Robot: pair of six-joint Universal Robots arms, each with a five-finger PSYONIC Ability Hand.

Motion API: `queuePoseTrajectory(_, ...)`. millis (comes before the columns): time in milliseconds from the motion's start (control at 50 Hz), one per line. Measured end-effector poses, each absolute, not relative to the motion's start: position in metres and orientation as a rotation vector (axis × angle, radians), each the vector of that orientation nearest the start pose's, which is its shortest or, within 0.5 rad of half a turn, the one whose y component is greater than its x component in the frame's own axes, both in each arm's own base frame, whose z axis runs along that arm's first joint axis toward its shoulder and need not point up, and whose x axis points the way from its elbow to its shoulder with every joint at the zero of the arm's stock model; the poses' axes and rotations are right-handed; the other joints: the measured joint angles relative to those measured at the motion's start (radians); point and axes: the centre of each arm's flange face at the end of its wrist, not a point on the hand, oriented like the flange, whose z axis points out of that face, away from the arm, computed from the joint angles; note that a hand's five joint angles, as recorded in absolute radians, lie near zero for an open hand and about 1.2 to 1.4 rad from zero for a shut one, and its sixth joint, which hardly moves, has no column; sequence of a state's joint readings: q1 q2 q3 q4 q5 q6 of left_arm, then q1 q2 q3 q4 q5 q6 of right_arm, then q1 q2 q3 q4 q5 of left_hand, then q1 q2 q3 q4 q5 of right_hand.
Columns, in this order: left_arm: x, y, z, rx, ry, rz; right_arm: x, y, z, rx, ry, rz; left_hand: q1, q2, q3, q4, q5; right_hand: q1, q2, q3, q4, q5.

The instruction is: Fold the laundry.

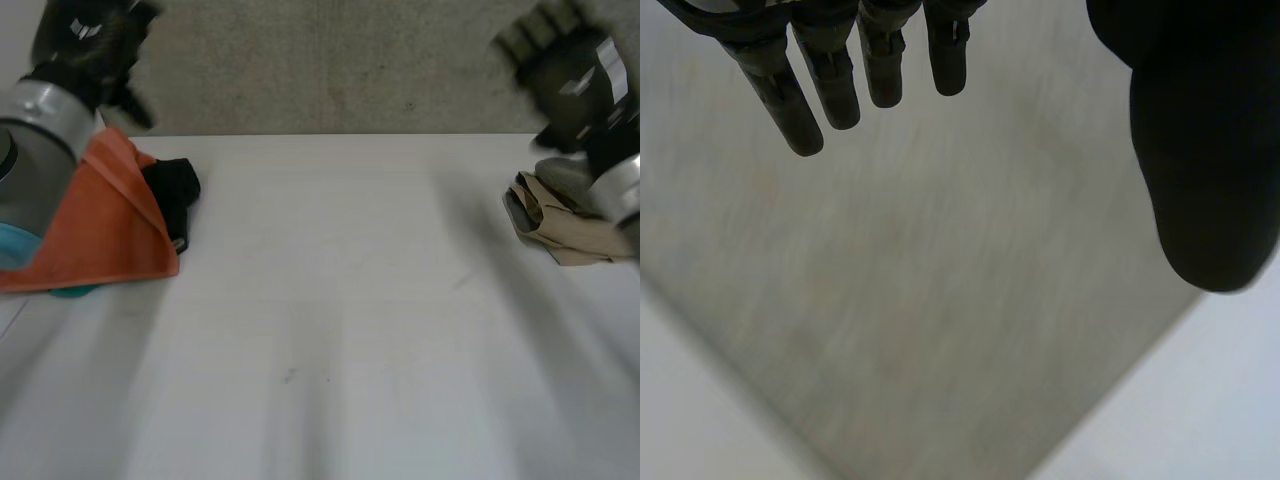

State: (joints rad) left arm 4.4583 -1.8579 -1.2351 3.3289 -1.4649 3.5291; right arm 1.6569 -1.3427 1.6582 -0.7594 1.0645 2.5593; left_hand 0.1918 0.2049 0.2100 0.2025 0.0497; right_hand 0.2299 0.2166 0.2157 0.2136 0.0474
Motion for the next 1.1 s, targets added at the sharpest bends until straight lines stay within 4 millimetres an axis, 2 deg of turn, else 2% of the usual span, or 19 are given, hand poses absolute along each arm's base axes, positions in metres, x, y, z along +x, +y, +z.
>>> queuePoseTrajectory(20, -0.212, -0.370, 0.312, 0.722, 1.772, -2.295, 0.220, -0.329, 0.259, -1.271, 1.390, -2.607, 0.000, 0.000, 0.000, 0.000, 0.000, 0.000, 0.000, 0.000, 0.000, 0.000)
queuePoseTrajectory(100, -0.172, -0.418, 0.259, 0.779, 1.766, -2.069, 0.233, -0.300, 0.226, -1.318, 1.471, -2.437, 0.000, 0.000, 0.000, 0.000, 0.000, 0.000, 0.000, 0.000, 0.000, 0.000)
queuePoseTrajectory(280, -0.122, -0.483, 0.150, 0.982, 1.770, -1.912, 0.227, -0.280, 0.191, -1.305, 1.735, -2.229, 0.034, 0.026, 0.023, 0.025, 0.015, 0.000, 0.000, 0.000, 0.000, 0.000)
queuePoseTrajectory(320, -0.116, -0.492, 0.137, 0.989, 1.774, -1.909, 0.225, -0.278, 0.187, -1.302, 1.775, -2.194, 0.127, 0.105, 0.099, 0.099, 0.082, 0.000, 0.000, 0.000, 0.000, 0.000)
queuePoseTrajectory(420, -0.112, -0.501, 0.123, 0.988, 1.778, -1.917, 0.220, -0.274, 0.181, -1.294, 1.840, -2.140, 0.701, 0.789, 0.794, 0.809, 0.700, 0.000, 0.000, 0.000, 0.000, 0.000)
queuePoseTrajectory(440, -0.113, -0.501, 0.123, 0.988, 1.776, -1.920, 0.218, -0.274, 0.180, -1.291, 1.850, -2.136, 0.701, 0.789, 0.794, 0.809, 0.700, 0.000, 0.000, 0.000, 0.000, 0.000)
queuePoseTrajectory(460, -0.116, -0.501, 0.125, 0.989, 1.771, -1.929, 0.216, -0.275, 0.179, -1.285, 1.866, -2.132, 0.765, 0.916, 0.934, 0.958, 0.832, 0.000, 0.000, 0.000, 0.000, 0.000)
queuePoseTrajectory(500, -0.124, -0.498, 0.132, 0.993, 1.756, -1.950, 0.213, -0.276, 0.178, -1.276, 1.883, -2.132, 0.768, 0.932, 0.947, 0.976, 0.843, 0.000, 0.000, 0.000, 0.000, 0.000)
queuePoseTrajectory(600, -0.162, -0.476, 0.180, 0.994, 1.651, -2.103, 0.204, -0.280, 0.180, -1.246, 1.926, -2.152, 0.837, 0.965, 0.974, 0.994, 0.844, 0.000, 0.000, 0.000, 0.000, 0.000)
queuePoseTrajectory(680, -0.205, -0.439, 0.230, 0.982, 1.572, -2.318, 0.200, -0.282, 0.184, -1.228, 1.939, -2.178, 0.885, 0.980, 0.975, 0.994, 0.889, 0.000, 0.000, 0.000, 0.000, 0.000)
queuePoseTrajectory(720, -0.229, -0.413, 0.256, 0.985, 1.549, -2.449, 0.199, -0.282, 0.186, -1.219, 1.943, -2.190, 0.886, 0.984, 0.979, 0.995, 0.902, 0.000, 0.000, 0.000, 0.000, 0.000)
queuePoseTrajectory(740, -0.233, -0.409, 0.259, 0.986, 1.548, -2.466, 0.198, -0.282, 0.187, -1.218, 1.944, -2.192, 0.886, 0.984, 0.979, 0.995, 0.902, 0.000, 0.000, 0.000, 0.000, 0.000)
queuePoseTrajectory(760, -0.249, -0.390, 0.274, 0.997, 1.545, -2.551, 0.198, -0.282, 0.188, -1.213, 1.947, -2.198, 0.886, 0.984, 0.979, 0.995, 0.902, 0.000, 0.000, 0.000, 0.000, 0.000)
queuePoseTrajectory(820, -0.281, -0.354, 0.289, 1.048, 1.575, -2.687, 0.197, -0.281, 0.190, -1.205, 1.955, -2.199, 0.886, 0.985, 0.979, 0.995, 0.902, 0.000, 0.000, 0.000, 0.000, 0.000)
queuePoseTrajectory(920, -0.330, -0.308, 0.285, 1.188, 1.656, -2.799, 0.197, -0.278, 0.192, -1.200, 1.973, -2.183, 0.886, 0.987, 0.983, 0.995, 0.902, 0.000, 0.000, 0.000, 0.000, 0.000)
queuePoseTrajectory(960, -0.359, -0.288, 0.270, 1.292, 1.714, -2.817, 0.196, -0.277, 0.191, -1.199, 1.983, -2.169, 0.886, 0.987, 0.983, 0.995, 0.902, 0.000, 0.000, 0.000, 0.000, 0.000)
queuePoseTrajectory(1020, -0.383, -0.273, 0.250, 1.388, 1.767, -2.809, 0.196, -0.276, 0.191, -1.198, 1.991, -2.158, 0.886, 0.987, 0.983, 0.995, 0.902, 0.000, 0.000, 0.000, 0.000, 0.000)
queuePoseTrajectory(1040, -0.399, -0.264, 0.233, 1.453, 1.803, -2.793, 0.196, -0.275, 0.189, -1.198, 1.997, -2.151, 0.886, 0.987, 0.983, 0.995, 0.902, 0.000, 0.000, 0.000, 0.000, 0.000)
queuePoseTrajectory(1100, -0.420, -0.249, 0.208, 1.548, 1.855, -2.762, 0.195, -0.275, 0.187, -1.196, 2.008, -2.142, 0.886, 0.987, 0.983, 0.995, 0.902, 0.000, 0.000, 0.000, 0.000, 0.000)
